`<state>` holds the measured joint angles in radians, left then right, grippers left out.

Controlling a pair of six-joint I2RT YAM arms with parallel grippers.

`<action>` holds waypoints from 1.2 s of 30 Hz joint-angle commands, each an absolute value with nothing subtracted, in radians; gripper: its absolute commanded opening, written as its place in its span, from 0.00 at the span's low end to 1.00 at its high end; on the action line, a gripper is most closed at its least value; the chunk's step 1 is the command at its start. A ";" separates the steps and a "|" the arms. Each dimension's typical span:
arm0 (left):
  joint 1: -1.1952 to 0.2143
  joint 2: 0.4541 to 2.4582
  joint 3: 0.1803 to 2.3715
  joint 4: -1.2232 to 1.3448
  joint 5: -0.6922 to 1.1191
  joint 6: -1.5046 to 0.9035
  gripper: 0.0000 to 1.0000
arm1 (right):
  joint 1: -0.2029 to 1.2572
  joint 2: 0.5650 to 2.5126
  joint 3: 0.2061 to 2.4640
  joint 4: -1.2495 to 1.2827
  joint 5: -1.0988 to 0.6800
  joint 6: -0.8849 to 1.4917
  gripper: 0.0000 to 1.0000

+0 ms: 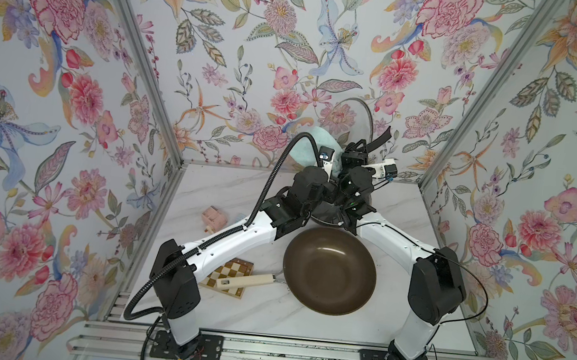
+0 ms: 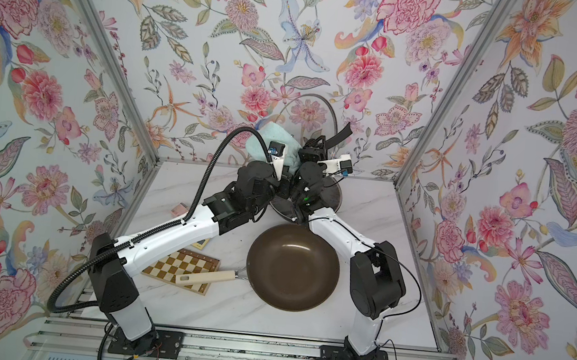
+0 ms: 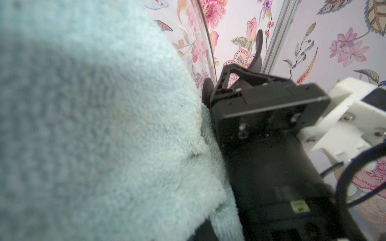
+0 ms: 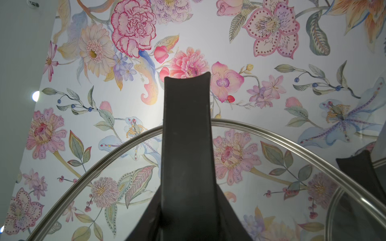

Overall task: Wipe the pot lid with a cloth
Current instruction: Wipe the pot lid.

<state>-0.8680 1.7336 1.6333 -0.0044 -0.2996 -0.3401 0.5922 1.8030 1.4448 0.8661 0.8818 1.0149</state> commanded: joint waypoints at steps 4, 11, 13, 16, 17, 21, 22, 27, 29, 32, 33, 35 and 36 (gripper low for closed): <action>-0.875 1.737 1.522 -0.127 -0.355 -0.345 0.00 | 0.573 1.722 1.528 1.347 0.847 0.918 0.00; -0.875 1.692 1.481 -0.184 -0.369 -0.290 0.00 | 0.538 1.713 1.490 1.499 0.607 0.629 0.00; -0.874 1.678 1.478 -0.197 -0.382 -0.267 0.00 | 0.542 1.699 1.467 1.552 0.475 0.454 0.00; -0.869 1.634 1.467 -0.196 -0.443 -0.219 0.00 | 0.562 1.653 1.423 1.521 0.327 0.226 0.00; -0.863 1.616 1.466 -0.196 -0.451 -0.210 0.00 | 0.563 1.637 1.409 1.492 0.296 0.178 0.00; -0.830 1.499 1.448 -0.190 -0.474 -0.193 0.00 | 0.566 1.553 1.321 1.313 0.208 0.029 0.00; -0.821 1.471 1.438 -0.187 -0.479 -0.190 0.00 | 0.566 1.523 1.286 1.256 0.194 -0.003 0.00; -0.721 1.310 1.362 -0.166 -0.528 -0.201 0.00 | 0.568 1.359 1.141 0.960 0.216 -0.081 0.00; -0.652 1.263 1.333 -0.153 -0.519 -0.214 0.00 | 0.569 1.281 1.099 0.782 0.213 -0.076 0.00; -0.586 1.227 1.302 -0.133 -0.518 -0.206 0.00 | 0.579 1.149 1.025 0.513 0.202 -0.065 0.00; -0.577 1.226 1.299 -0.128 -0.521 -0.196 0.00 | 0.589 1.110 1.001 0.429 0.224 -0.043 0.00; -0.574 1.239 1.304 -0.116 -0.521 -0.182 0.00 | 0.619 1.055 0.962 0.313 0.301 0.024 0.00; -0.572 1.248 1.309 -0.108 -0.513 -0.181 0.00 | 0.649 1.035 0.941 0.279 0.360 0.056 0.00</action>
<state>-0.5755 1.2156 1.3277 -0.1299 -0.5098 -0.1974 0.6022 1.1145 0.9516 0.4141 0.2729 -0.0124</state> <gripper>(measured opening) 0.052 0.348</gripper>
